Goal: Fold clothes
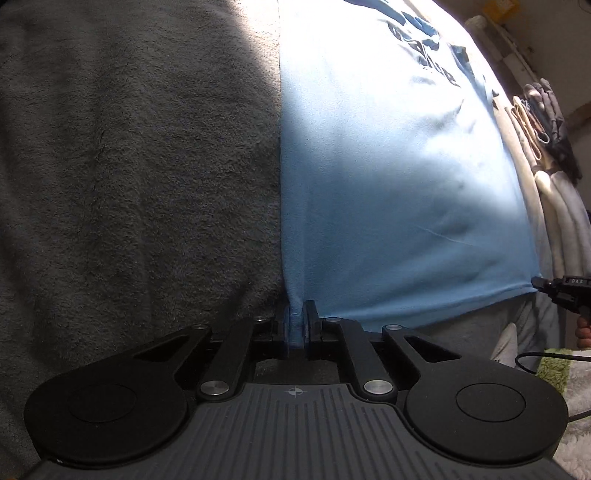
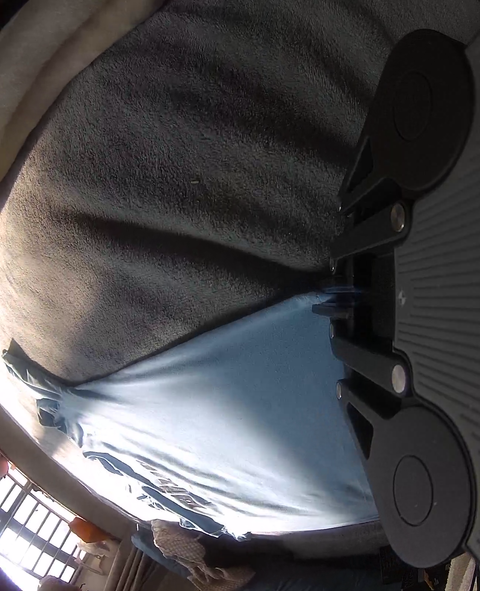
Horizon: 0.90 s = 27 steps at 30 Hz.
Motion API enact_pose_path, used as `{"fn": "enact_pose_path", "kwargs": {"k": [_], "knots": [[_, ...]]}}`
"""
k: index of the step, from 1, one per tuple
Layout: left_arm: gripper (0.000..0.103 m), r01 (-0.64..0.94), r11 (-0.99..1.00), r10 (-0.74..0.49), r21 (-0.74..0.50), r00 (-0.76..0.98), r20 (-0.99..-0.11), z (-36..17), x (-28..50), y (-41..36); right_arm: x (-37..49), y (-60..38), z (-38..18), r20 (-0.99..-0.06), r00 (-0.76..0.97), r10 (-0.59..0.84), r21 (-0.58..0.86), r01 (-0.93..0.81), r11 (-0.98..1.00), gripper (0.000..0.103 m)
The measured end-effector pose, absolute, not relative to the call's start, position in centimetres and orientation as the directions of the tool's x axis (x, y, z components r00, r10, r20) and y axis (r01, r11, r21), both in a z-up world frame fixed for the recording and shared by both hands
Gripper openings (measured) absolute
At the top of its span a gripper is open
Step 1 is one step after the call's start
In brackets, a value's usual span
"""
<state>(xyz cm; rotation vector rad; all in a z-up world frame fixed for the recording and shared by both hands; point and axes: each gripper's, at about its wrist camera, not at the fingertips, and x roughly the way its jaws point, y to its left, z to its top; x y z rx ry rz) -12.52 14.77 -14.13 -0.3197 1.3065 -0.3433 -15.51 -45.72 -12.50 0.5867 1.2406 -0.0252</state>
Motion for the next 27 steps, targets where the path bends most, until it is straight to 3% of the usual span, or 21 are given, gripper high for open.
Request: {"fn": "enact_pose_path", "kwargs": {"k": [2, 4, 7, 13, 18, 23, 27], "knots": [[0.015, 0.086, 0.911, -0.412, -0.403, 0.221, -0.884, -13.6, -12.6, 14.9, -15.3, -45.7, -11.8, -0.902, 0.33, 0.278, 0.379, 0.298, 0.876, 0.013], [0.031, 0.104, 0.919, -0.393, -0.379, 0.226, -0.891, -13.0, -12.6, 15.3, -15.1, -45.7, -11.0, -0.91, 0.32, 0.265, 0.354, 0.266, 0.897, 0.03], [0.033, 0.12, 0.942, -0.336, -0.314, 0.264, -0.904, -11.5, -12.4, 16.5, -14.8, -45.7, -7.8, -0.915, 0.375, 0.146, 0.223, 0.17, 0.96, 0.033], [0.034, 0.109, 0.934, -0.353, -0.339, 0.406, -0.843, -8.9, -8.9, 16.3, -11.2, -43.1, -4.8, -0.836, 0.536, 0.116, 0.147, 0.015, 0.989, 0.033], [0.035, 0.239, 0.9, -0.437, -0.366, 0.481, -0.76, -9.6, -4.2, 8.7, -6.3, -34.6, -7.4, -0.769, 0.588, 0.25, 0.141, -0.225, 0.964, 0.032], [0.035, 0.298, 0.922, -0.37, -0.248, 0.484, -0.793, -12.9, -2.9, 6.3, -3.1, -29.9, -10.6, -0.785, 0.531, 0.319, 0.14, -0.348, 0.927, 0.03], [0.035, 0.273, 0.923, -0.376, -0.271, 0.496, -0.783, -12.8, -4.5, 9.9, -4.4, -34.1, -12.3, -0.816, 0.513, 0.268, 0.117, -0.307, 0.945, 0.028]]}}
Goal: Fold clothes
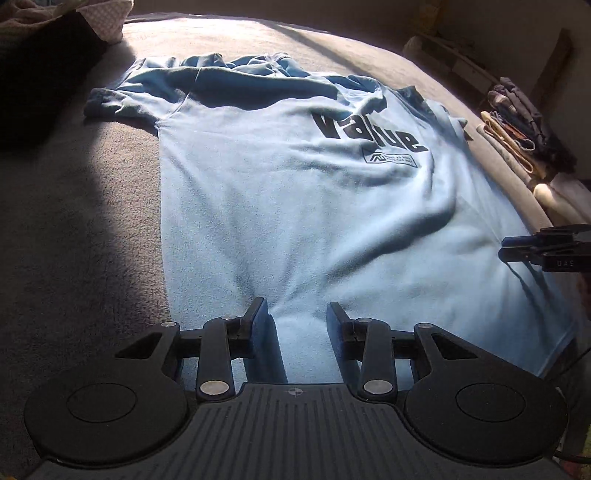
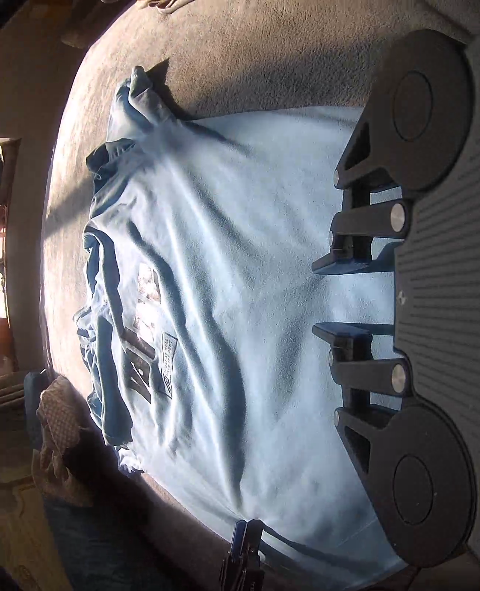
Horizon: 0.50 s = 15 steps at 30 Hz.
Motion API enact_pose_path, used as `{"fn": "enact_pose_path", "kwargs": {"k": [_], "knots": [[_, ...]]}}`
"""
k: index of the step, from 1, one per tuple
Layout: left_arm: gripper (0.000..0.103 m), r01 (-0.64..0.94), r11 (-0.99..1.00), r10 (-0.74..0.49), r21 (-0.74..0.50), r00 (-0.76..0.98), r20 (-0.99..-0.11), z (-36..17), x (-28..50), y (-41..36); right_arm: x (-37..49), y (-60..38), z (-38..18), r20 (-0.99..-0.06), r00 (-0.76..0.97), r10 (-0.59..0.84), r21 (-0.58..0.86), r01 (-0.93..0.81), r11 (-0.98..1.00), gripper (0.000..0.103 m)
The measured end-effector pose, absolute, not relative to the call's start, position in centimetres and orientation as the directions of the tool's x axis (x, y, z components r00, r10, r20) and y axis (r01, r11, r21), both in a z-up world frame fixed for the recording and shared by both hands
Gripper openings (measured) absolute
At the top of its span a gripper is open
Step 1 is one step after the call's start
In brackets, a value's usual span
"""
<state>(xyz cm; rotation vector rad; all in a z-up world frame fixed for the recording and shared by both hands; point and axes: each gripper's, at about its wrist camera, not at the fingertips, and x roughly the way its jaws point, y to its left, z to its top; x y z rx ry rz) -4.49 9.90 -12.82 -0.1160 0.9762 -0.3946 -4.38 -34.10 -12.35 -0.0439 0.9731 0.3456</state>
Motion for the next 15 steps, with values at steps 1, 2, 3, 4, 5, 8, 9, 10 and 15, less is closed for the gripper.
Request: {"fn": "enact_pose_path", "kwargs": {"k": [1, 2, 3, 4, 5, 8, 9, 10, 15], "knots": [[0.035, 0.252, 0.928, -0.368, -0.276, 0.497, -0.786, -12.7, -4.9, 11.0, -5.0, -36.0, -12.4, -0.814, 0.516, 0.266, 0.134, -0.279, 0.951, 0.026], [0.035, 0.225, 0.934, -0.356, -0.279, 0.499, -0.79, -12.6, -5.0, 12.1, -5.4, -37.4, -12.3, -0.818, 0.516, 0.255, 0.143, -0.247, 0.958, 0.023], [0.035, 0.197, 0.939, -0.344, -0.283, 0.506, -0.791, -12.3, -5.1, 13.2, -5.6, -38.9, -11.9, -0.828, 0.511, 0.233, 0.15, -0.199, 0.968, 0.021], [0.035, 0.178, 0.945, -0.327, -0.275, 0.522, -0.788, -11.6, -5.2, 14.0, -5.7, -40.1, -11.4, -0.839, 0.506, 0.2, 0.139, -0.157, 0.978, 0.021], [0.035, 0.183, 0.949, -0.316, -0.257, 0.542, -0.779, -10.8, -5.2, 14.3, -5.6, -40.6, -11.0, -0.845, 0.504, 0.176, 0.124, -0.136, 0.983, 0.021], [0.039, 0.265, 0.939, -0.337, -0.219, 0.587, -0.736, -8.5, -2.9, 13.3, -3.5, -40.2, -9.0, -0.818, 0.544, 0.185, 0.121, -0.152, 0.981, 0.023], [0.04, 0.288, 0.932, -0.353, -0.218, 0.595, -0.722, -8.0, -1.7, 12.8, -2.4, -39.4, -8.5, -0.805, 0.556, 0.209, 0.138, -0.168, 0.976, 0.023], [0.041, 0.305, 0.925, -0.371, -0.227, 0.598, -0.71, -7.9, -0.2, 12.1, -0.9, -38.0, -8.2, -0.79, 0.564, 0.242, 0.16, -0.191, 0.968, 0.023], [0.041, 0.301, 0.905, -0.423, -0.3, 0.573, -0.702, -11.2, 6.7, 7.4, 5.6, -31.1, -9.7, -0.757, 0.53, 0.383, 0.253, -0.302, 0.919, 0.023]]}}
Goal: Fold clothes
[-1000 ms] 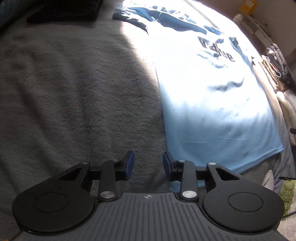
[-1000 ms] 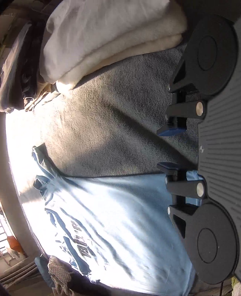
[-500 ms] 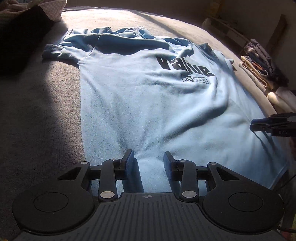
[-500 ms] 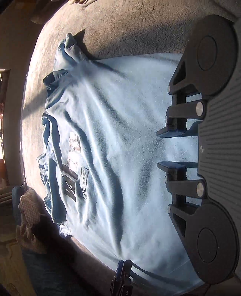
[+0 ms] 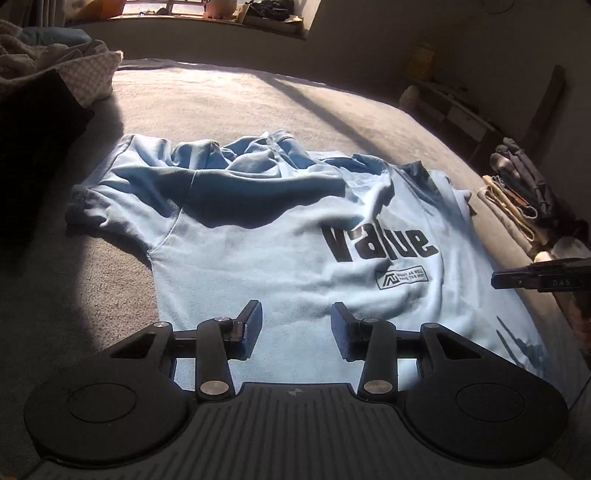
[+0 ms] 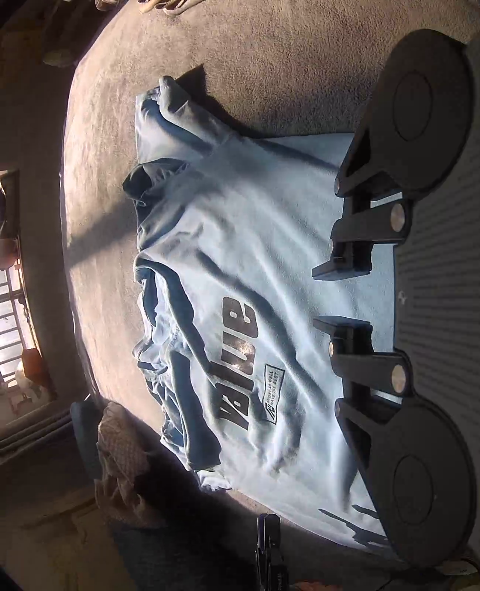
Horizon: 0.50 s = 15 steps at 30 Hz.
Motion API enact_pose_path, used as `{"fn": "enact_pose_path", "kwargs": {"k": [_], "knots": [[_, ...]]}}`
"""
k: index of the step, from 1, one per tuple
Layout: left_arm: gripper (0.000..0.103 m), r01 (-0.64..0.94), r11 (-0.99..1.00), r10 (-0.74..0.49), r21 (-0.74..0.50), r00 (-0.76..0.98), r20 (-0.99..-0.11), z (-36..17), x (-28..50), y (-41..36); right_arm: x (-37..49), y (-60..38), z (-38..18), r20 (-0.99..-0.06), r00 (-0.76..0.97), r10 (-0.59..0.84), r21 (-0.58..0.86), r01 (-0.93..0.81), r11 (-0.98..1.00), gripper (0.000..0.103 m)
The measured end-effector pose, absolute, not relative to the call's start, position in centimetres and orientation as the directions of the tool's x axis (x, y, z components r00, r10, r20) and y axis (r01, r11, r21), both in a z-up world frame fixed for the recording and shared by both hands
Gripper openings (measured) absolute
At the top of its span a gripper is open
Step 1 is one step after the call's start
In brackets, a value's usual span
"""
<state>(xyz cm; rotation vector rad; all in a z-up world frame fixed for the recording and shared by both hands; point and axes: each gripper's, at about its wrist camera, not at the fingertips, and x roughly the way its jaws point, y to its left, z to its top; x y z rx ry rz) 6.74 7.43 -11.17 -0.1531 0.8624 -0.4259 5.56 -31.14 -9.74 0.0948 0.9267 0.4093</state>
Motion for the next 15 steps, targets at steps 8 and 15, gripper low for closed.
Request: {"fn": "enact_pose_path", "kwargs": {"k": [8, 15], "knots": [[0.04, 0.151, 0.934, -0.343, -0.322, 0.621, -0.704, -12.4, 7.5, 13.5, 6.9, -34.9, -12.9, -0.788, 0.512, 0.343, 0.303, -0.162, 0.939, 0.018], [0.049, -0.11, 0.854, -0.312, -0.508, 0.675, -0.669, -12.1, 11.9, 21.7, 9.0, -34.3, -11.1, -0.774, 0.54, 0.331, 0.327, -0.108, 0.939, 0.021]]}}
